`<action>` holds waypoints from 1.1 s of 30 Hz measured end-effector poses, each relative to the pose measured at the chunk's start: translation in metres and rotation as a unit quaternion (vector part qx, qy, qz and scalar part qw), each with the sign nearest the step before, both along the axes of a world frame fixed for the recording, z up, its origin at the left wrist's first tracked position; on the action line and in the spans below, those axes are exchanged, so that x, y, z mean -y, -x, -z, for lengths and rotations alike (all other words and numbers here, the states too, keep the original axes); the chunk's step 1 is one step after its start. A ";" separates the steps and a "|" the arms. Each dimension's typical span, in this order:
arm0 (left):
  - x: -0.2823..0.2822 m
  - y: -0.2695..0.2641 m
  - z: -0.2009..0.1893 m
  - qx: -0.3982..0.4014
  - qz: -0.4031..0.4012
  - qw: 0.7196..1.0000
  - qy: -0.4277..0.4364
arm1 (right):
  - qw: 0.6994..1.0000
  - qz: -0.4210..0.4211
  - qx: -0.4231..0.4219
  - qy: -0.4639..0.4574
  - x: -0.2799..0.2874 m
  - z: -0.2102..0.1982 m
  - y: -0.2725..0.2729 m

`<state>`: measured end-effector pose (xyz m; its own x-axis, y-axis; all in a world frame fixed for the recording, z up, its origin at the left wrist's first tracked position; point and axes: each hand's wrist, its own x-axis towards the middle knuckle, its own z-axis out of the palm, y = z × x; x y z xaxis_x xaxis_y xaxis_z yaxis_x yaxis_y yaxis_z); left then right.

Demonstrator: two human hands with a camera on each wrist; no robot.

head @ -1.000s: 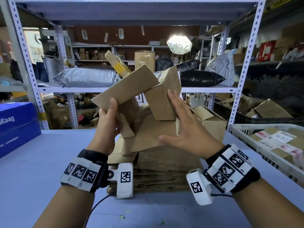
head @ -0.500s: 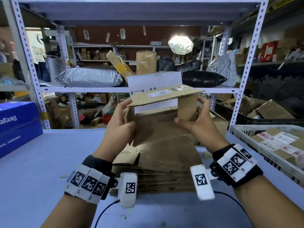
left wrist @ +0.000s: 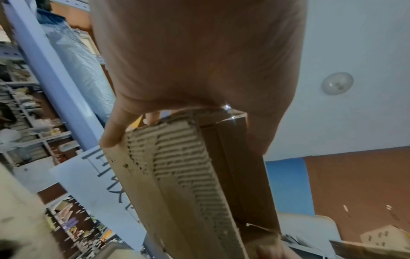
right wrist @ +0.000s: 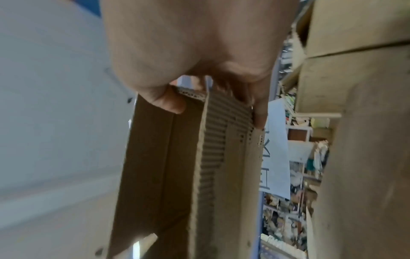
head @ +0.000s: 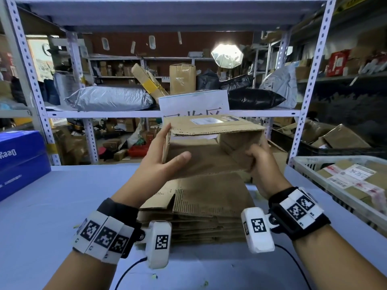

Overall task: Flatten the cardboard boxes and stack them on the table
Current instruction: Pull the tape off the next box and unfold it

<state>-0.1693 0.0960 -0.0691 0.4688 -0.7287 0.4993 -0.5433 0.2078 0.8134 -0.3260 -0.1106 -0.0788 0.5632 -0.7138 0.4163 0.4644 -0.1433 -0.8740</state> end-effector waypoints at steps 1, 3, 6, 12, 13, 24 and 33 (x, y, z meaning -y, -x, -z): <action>-0.002 -0.003 0.002 -0.008 0.002 1.000 0.001 | 0.998 -0.037 0.013 -0.045 0.000 0.002 0.002; -0.005 -0.011 0.008 0.028 -0.031 0.999 -0.020 | 0.980 -0.131 0.050 -0.138 0.004 0.006 0.007; -0.007 -0.022 0.017 0.125 -0.086 0.984 -0.098 | 0.918 -0.321 0.114 -0.203 0.011 0.012 0.011; 0.000 -0.033 0.026 0.175 -0.141 0.964 -0.144 | 0.946 -0.244 0.040 -0.210 0.020 0.020 0.009; 0.000 -0.037 0.025 0.178 -0.150 0.962 -0.145 | 0.956 -0.201 0.017 -0.212 0.020 0.020 0.007; 0.003 -0.082 0.016 0.204 -0.118 0.912 -0.335 | 0.949 -0.027 -0.313 -0.024 0.014 0.028 0.011; 0.010 -0.076 0.037 0.238 -0.038 0.809 -0.536 | 0.873 -0.038 -0.471 0.119 0.022 0.059 0.005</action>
<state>-0.0933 0.0855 -0.1066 0.4728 -0.8409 -0.2633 -0.8261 -0.5270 0.1996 -0.3315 -0.1328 -0.1382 0.7778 -0.6155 -0.1272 -0.4291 -0.3722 -0.8230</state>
